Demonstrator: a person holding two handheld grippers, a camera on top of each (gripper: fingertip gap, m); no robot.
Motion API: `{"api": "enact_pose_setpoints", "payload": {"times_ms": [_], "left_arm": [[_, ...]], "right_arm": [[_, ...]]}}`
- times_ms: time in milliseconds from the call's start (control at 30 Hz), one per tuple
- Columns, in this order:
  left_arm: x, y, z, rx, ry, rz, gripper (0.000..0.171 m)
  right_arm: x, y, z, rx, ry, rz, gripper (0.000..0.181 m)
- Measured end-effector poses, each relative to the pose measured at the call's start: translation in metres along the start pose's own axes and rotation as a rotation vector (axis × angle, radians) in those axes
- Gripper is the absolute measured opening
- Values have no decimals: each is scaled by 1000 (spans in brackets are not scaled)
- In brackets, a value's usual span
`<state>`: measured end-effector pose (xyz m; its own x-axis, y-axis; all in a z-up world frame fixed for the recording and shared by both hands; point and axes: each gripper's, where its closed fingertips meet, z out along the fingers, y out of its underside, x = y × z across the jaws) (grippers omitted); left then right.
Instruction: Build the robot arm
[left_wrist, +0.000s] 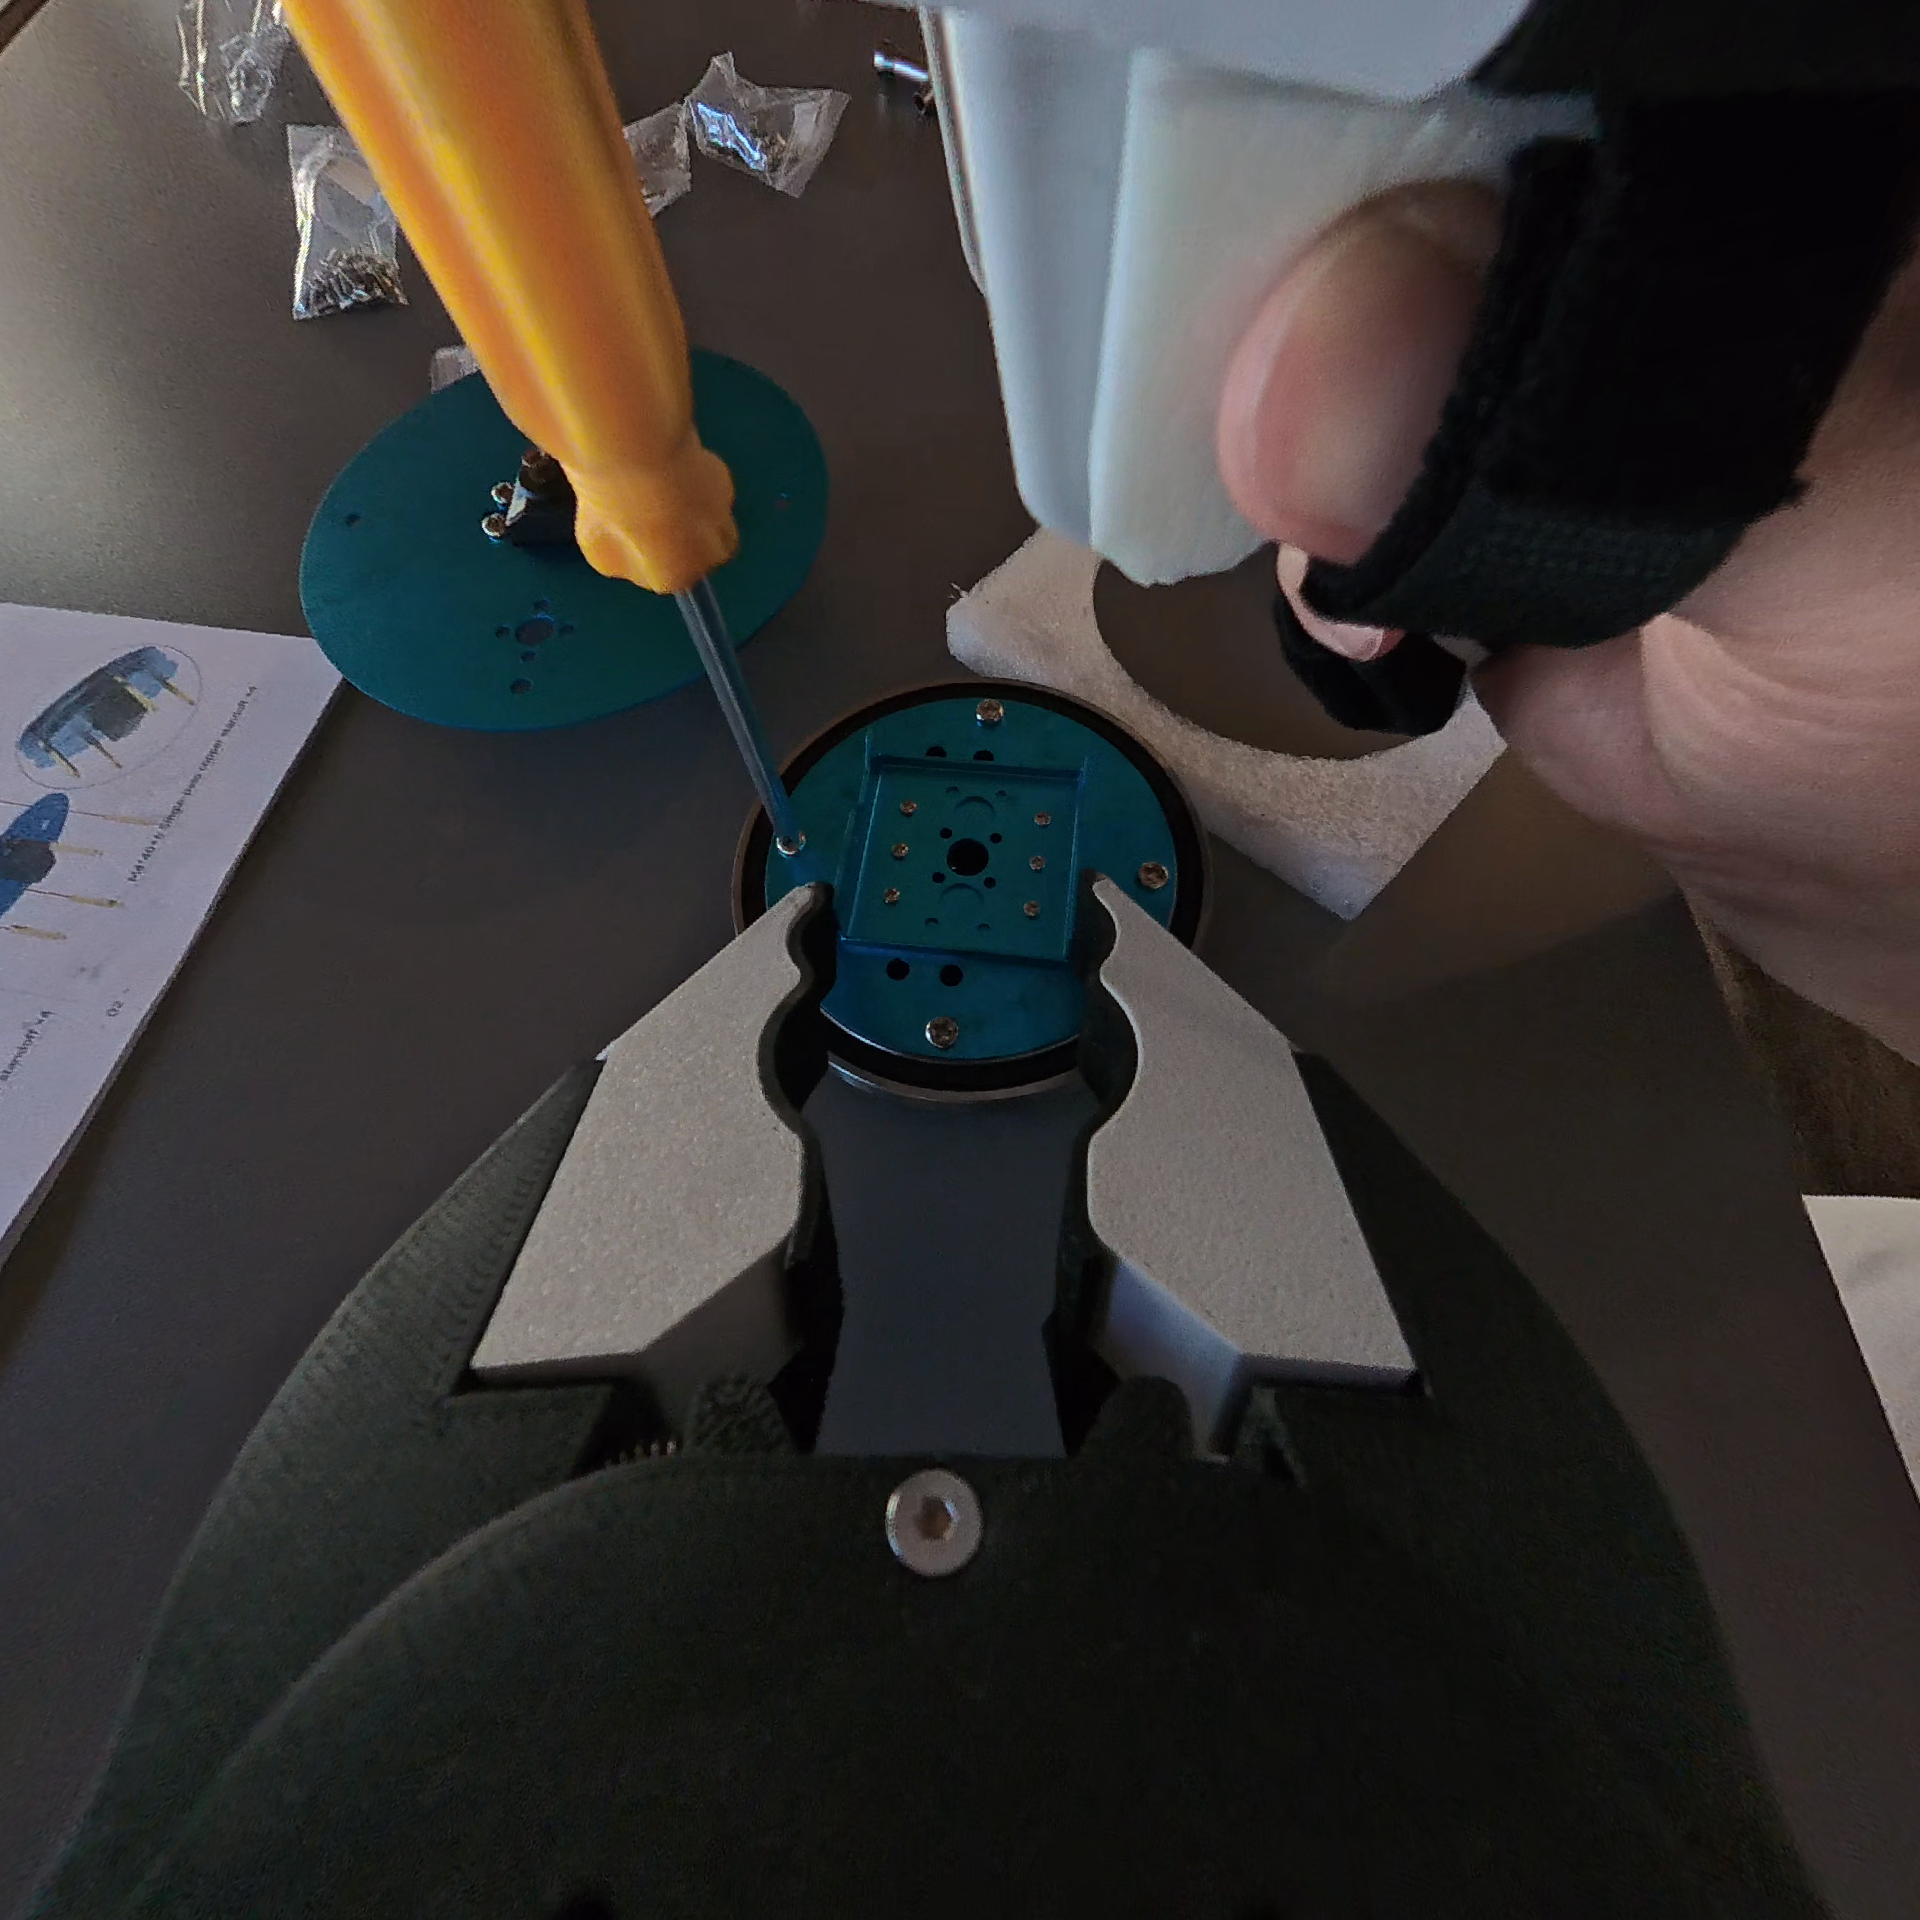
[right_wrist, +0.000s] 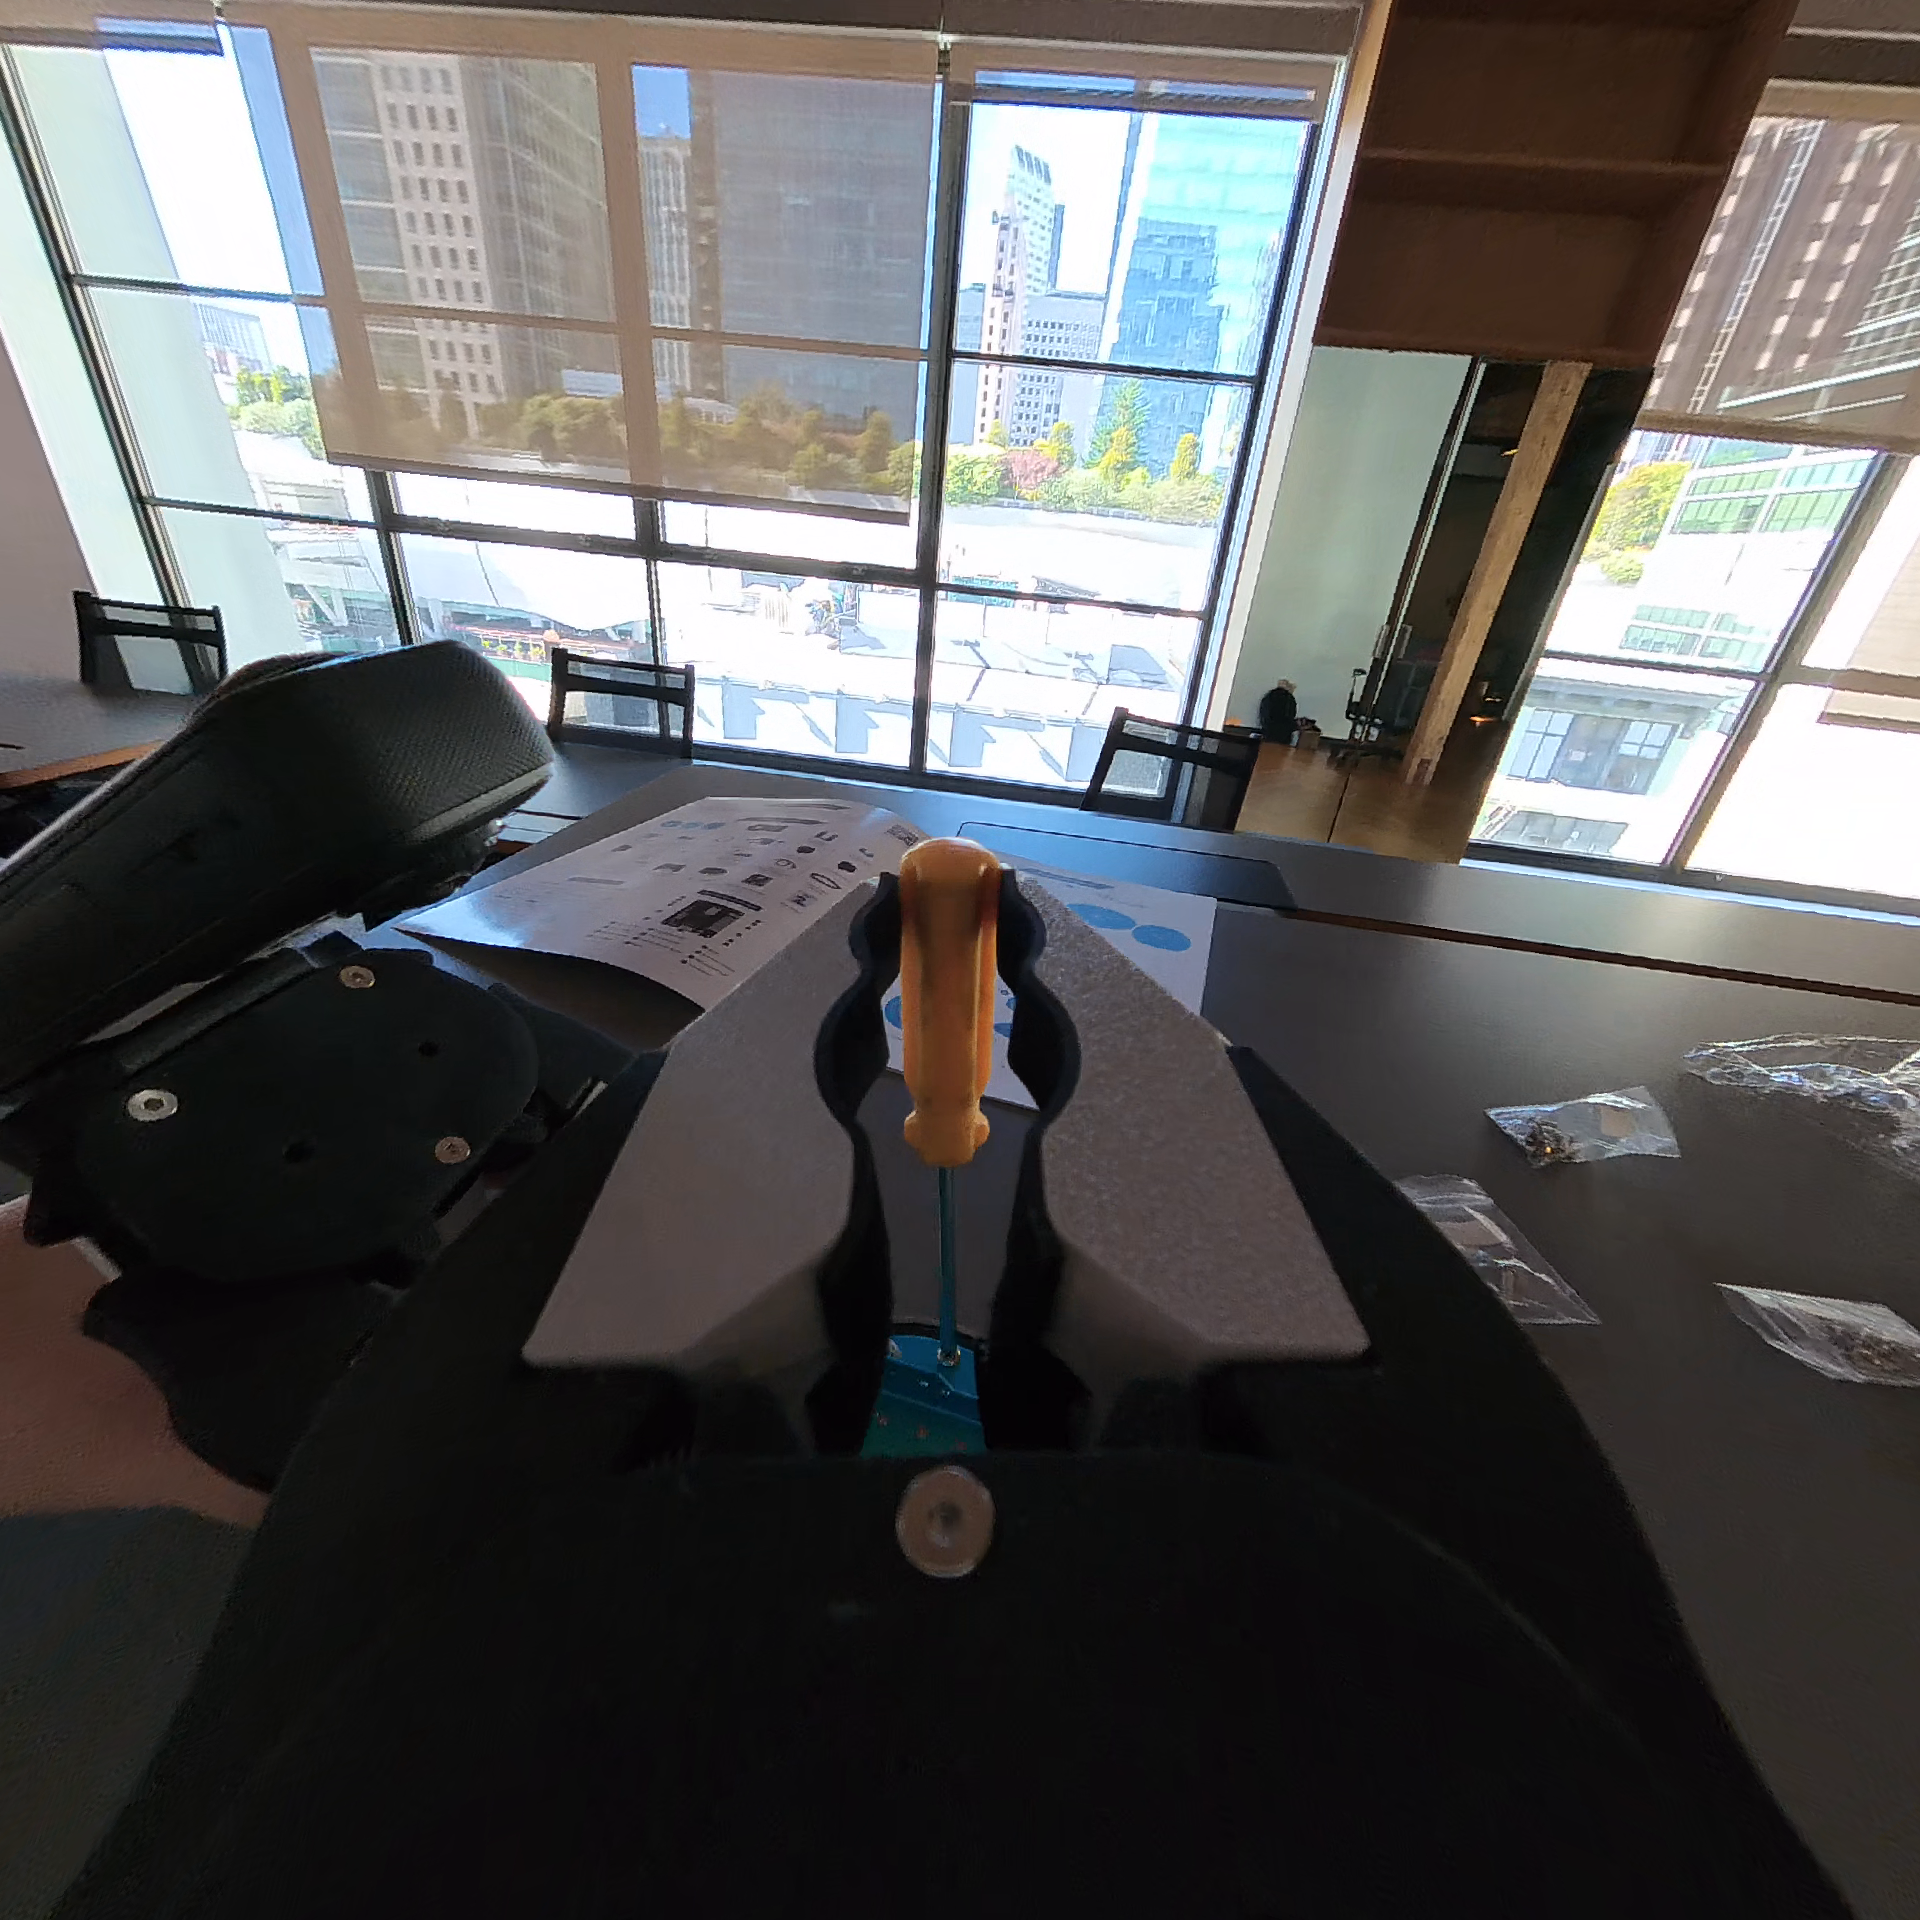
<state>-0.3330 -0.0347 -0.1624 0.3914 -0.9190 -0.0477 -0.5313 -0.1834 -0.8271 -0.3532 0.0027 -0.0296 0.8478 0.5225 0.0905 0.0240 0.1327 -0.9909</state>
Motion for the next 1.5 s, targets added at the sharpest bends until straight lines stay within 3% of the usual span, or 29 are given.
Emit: {"api": "enact_pose_setpoints", "payload": {"times_ms": [100,167,233,367,467,567,733,867,967,1000,1200,1500], "left_arm": [[3,1,-3,-3,47,22,47],[3,-10,-13,50,99,20,57],[-8,-25,-24,118,98,15,50],[-27,-41,-15,126,79,34,50],[-35,-65,-17,244,20,83,34],[-28,-70,-16,254,27,118,18],[-29,-69,-16,256,23,120,18],[-26,-69,-15,252,25,146,18],[-24,-70,-14,245,22,160,18],[-24,-71,-13,243,21,160,17],[-26,-70,-15,242,14,145,18],[-25,-70,-15,241,19,142,17]], "right_arm": [[1,0,-1,6,6,-25,18],[1,0,-1,3,-6,-30,18],[-1,0,0,-4,-33,-22,18],[-1,0,-1,-30,-35,-55,18],[-2,0,-2,-52,-53,-63,17],[2,1,-2,-108,-81,-95,18],[-4,1,-3,-297,-383,-161,21],[-6,-6,-11,-439,-757,-521,59],[-2,-2,-17,-577,-975,-814,53],[-4,-1,-20,-618,-1043,-879,43],[2,15,-15,-830,-1145,-1089,26],[-3,21,-17,-871,-1167,-1005,22]]}}
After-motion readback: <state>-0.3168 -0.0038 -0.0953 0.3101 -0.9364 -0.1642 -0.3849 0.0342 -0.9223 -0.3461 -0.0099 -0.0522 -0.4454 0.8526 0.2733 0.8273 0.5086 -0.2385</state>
